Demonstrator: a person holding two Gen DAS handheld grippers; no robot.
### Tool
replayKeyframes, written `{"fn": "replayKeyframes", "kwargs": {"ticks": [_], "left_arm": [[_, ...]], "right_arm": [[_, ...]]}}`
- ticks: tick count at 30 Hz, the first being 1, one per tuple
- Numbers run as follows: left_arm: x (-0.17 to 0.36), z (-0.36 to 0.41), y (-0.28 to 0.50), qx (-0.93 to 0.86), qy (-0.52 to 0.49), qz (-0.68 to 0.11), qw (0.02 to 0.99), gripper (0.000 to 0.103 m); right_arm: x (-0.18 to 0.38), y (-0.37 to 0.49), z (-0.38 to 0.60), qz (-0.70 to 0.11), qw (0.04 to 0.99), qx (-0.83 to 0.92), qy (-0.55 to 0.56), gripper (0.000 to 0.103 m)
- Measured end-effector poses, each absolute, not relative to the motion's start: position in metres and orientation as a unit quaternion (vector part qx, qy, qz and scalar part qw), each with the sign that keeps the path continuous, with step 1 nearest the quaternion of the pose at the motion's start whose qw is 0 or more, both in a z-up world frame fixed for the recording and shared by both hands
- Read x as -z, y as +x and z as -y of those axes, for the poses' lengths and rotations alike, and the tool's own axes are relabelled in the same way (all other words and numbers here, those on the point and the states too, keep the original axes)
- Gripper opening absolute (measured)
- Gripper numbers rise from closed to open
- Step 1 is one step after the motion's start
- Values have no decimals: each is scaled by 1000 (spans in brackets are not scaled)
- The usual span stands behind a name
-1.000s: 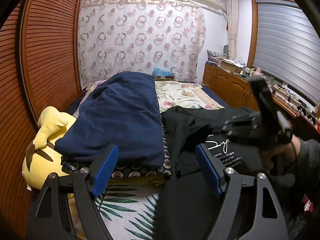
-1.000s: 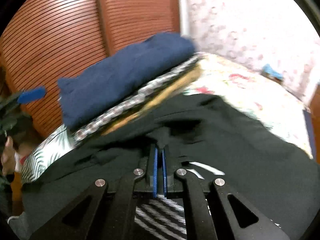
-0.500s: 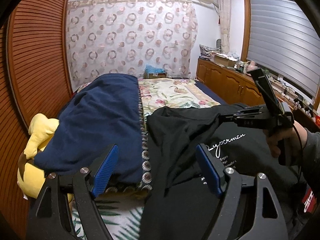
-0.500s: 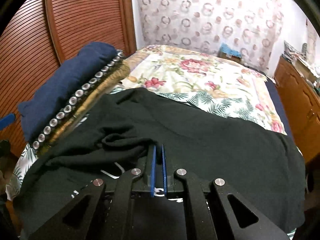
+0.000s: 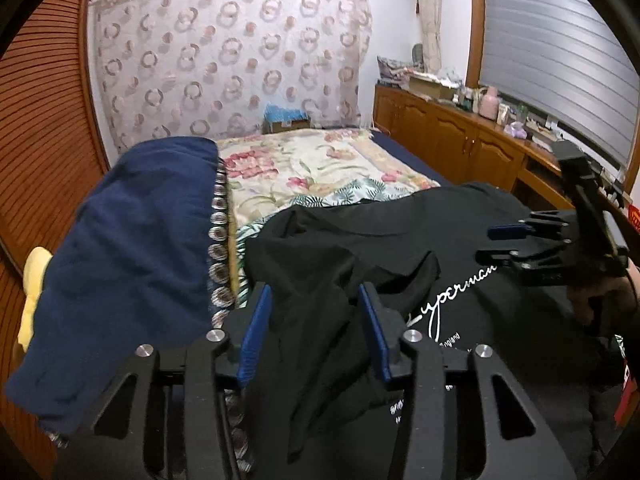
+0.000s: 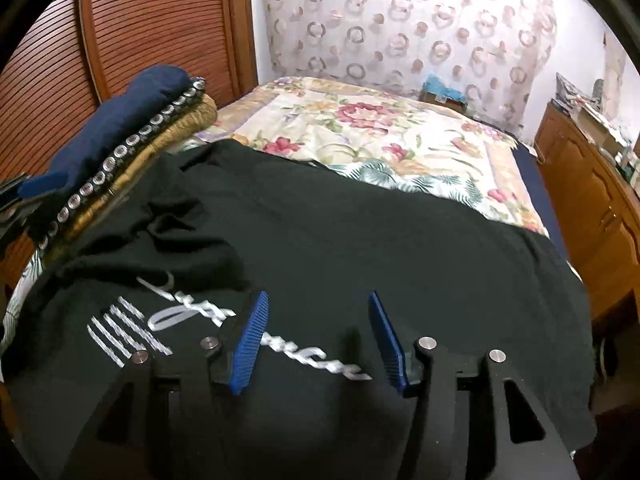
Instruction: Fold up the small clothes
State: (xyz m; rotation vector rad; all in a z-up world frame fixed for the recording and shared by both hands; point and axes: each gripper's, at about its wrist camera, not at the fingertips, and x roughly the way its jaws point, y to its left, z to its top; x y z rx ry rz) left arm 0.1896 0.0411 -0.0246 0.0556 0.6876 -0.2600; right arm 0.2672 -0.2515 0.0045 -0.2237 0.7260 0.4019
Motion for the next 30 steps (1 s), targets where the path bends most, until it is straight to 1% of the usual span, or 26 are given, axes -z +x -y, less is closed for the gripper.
{"fn": "replayKeyframes", "kwargs": {"ticks": [6,7,10,17,18,19,20,21,22,23,27,30], "left_arm": [[38,-22,217,128,34,-368,921,41],[39,-21,221,128,34,-371,919,39],[45,-13,232,125,45,-383,914,36],[64,3,253,113,81,-428,893,36],[67,4,254,111,88,-433,890,34],[69,5,255,109,92,-437,888,23],[70,6,256,109,92,-441,886,14],[71,5,256,110,90,-445,884,11],[70,4,255,111,88,-445,884,7],[68,2,254,110,85,-442,886,4],[45,-12,245,101,70,-409,904,3],[18,-31,239,82,53,-373,923,3]], "right_arm": [[9,267,268,-368,904,-192,-103,54],[9,264,268,-359,907,-195,-104,54],[6,263,268,-353,909,-196,-103,54],[12,259,266,-345,912,-193,-110,55],[11,259,268,-345,912,-193,-110,55],[12,258,267,-344,912,-193,-111,55],[12,261,270,-345,912,-194,-110,55],[12,260,270,-345,912,-194,-110,55],[12,260,270,-345,912,-195,-110,55],[12,260,271,-345,912,-195,-110,56],[11,260,275,-345,911,-197,-110,57],[11,260,275,-345,911,-197,-110,57]]}}
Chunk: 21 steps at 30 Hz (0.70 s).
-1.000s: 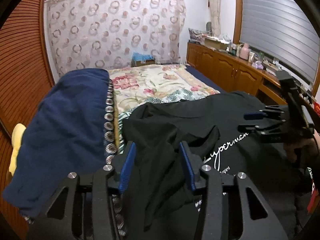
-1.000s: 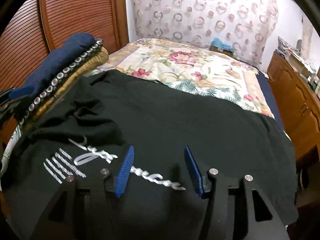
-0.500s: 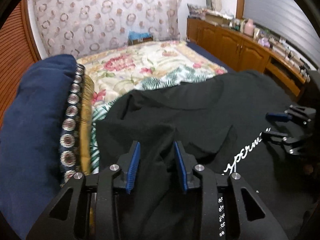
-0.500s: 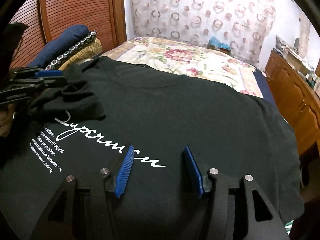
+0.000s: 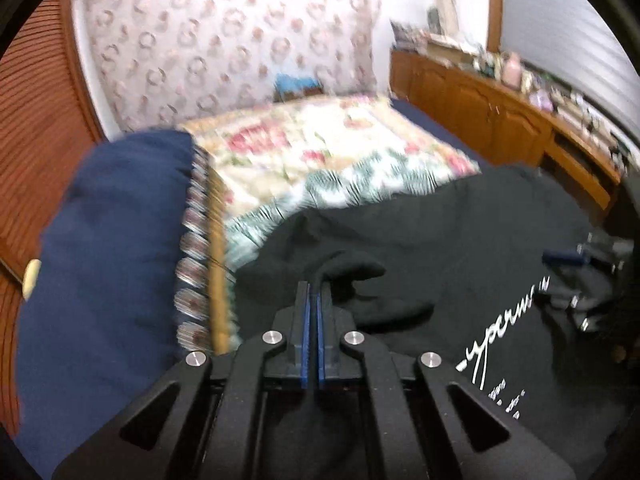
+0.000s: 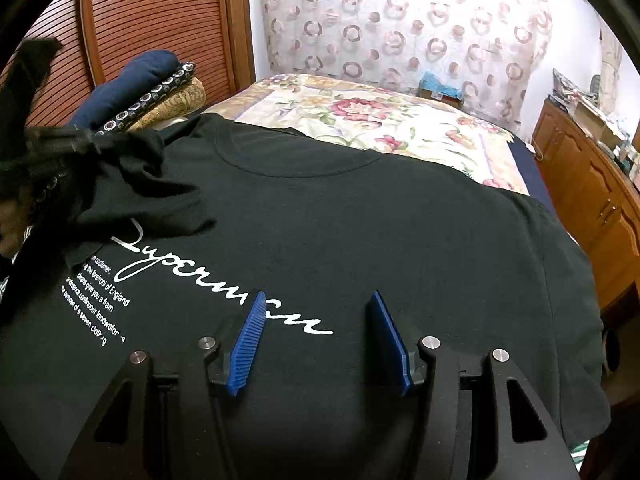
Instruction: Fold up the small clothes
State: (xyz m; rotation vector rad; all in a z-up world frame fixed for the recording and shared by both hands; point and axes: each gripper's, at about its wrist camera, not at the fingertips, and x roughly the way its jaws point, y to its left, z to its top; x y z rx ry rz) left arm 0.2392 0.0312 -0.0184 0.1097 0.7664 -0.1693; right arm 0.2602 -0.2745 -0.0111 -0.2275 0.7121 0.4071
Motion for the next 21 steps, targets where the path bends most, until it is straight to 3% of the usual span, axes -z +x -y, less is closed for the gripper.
{"fn": "replayKeyframes", "kwargs": {"ticks": [5,16,21], "left_arm": [[-11,-63,241,48,30,-339,939,3],[-5,-78,241,24,19,-334,942,5],[-12,-76,217,41,25,-301,952,30]], "right_arm": [[11,260,275,-345,911,-198,-111,58],[12,259,277,-346,909,-202,-112,61],[11,259,278,-346,909,-202,-113,61]]}}
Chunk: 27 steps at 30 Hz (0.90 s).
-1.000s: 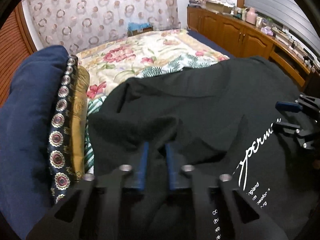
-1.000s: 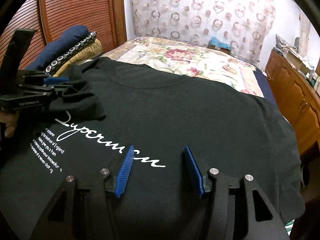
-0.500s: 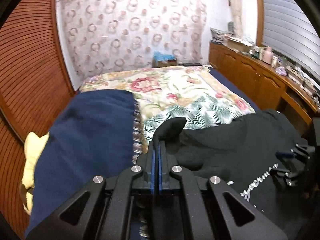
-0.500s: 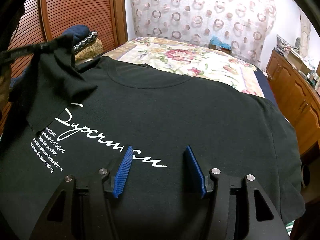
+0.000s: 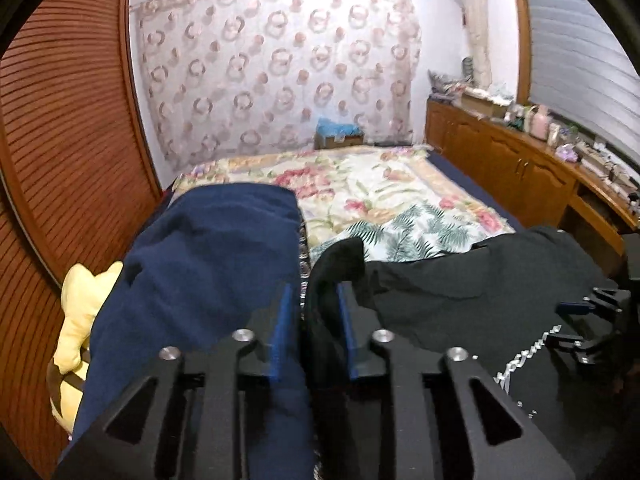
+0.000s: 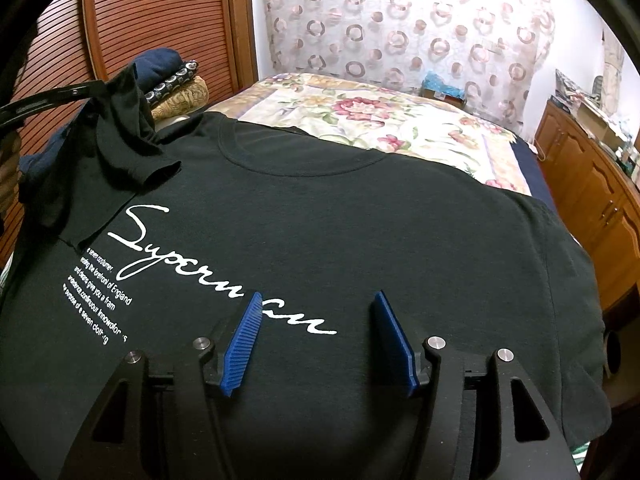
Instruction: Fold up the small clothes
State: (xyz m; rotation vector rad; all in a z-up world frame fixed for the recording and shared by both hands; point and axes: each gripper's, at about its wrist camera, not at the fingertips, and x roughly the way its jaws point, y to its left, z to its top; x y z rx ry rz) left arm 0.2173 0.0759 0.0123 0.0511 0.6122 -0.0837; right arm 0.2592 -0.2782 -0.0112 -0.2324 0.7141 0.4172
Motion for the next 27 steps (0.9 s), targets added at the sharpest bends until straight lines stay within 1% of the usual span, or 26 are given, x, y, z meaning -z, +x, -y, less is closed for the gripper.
{"fn": "replayKeyframes", "kwargs": {"ticks": [2,4,6,7,8,17,27], "left_arm": [[-15,-76,208,49,20,-291,955,44],[-17,-74,197,62,18,-278,958,46],[-19,-70,189,71,20,-271,960,58],[-19,-69,184,77,17,-266,961,70],[-19,-68,179,82,13,-261,962,78],[-9,-47,152,89,4,-261,961,79],[6,-30,131,103,3,-270,957,79]], "right_arm": [[11,260,280,-346,909,-203,-113,61],[11,260,280,-346,909,-203,-113,61],[11,260,279,-346,909,-203,-113,62],[11,260,280,-346,909,-203,-113,62],[11,260,280,-346,909,-203,-113,62],[11,260,280,-346,908,-205,-114,65],[8,254,291,-347,910,-204,-102,65]]}}
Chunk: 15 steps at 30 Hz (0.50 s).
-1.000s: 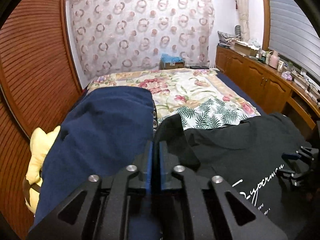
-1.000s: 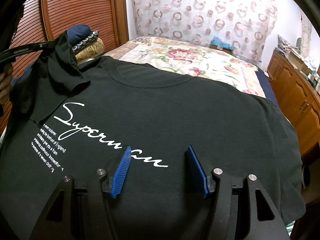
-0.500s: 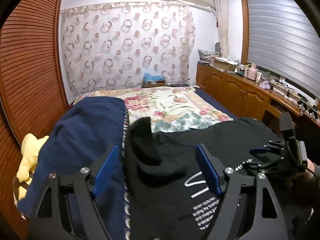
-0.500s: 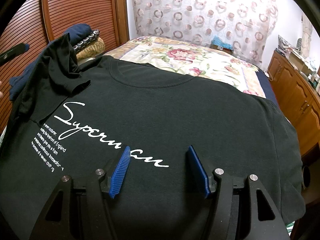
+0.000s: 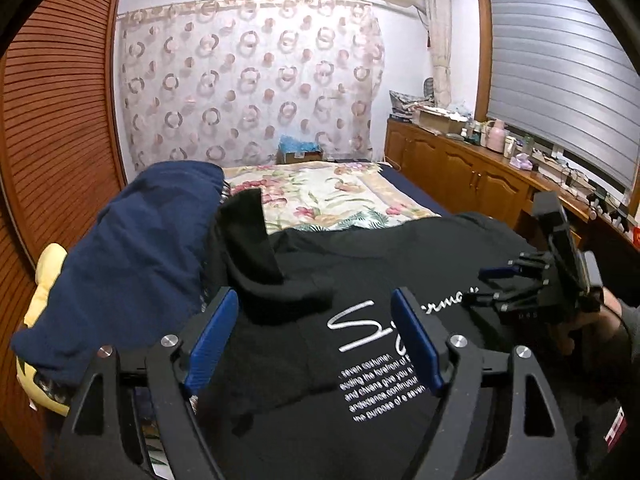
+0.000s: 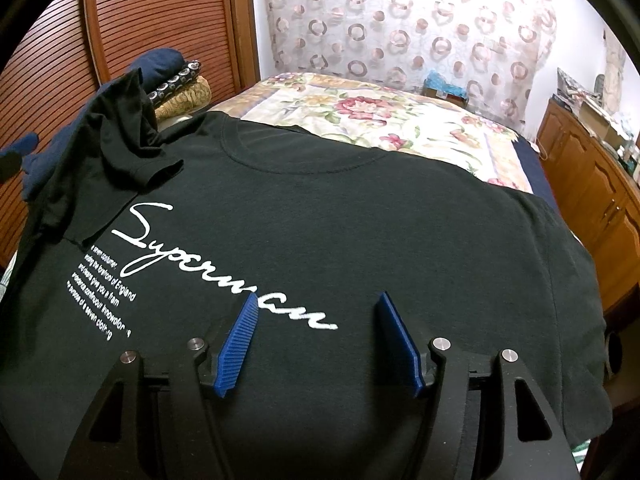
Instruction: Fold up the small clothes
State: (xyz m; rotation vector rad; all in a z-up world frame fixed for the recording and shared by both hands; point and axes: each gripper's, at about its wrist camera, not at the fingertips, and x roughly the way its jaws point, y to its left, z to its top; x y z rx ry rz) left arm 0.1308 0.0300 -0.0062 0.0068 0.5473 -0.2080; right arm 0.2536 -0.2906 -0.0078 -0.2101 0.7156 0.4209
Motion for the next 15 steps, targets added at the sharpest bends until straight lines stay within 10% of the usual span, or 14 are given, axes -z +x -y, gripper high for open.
{"fn": "replayKeyframes", "kwargs": {"ticks": [15], "left_arm": [[46,13,136,148,39,-339,928,79]], "right_arm": [[-11,217,439,-325,940,-95,-32,65]]}}
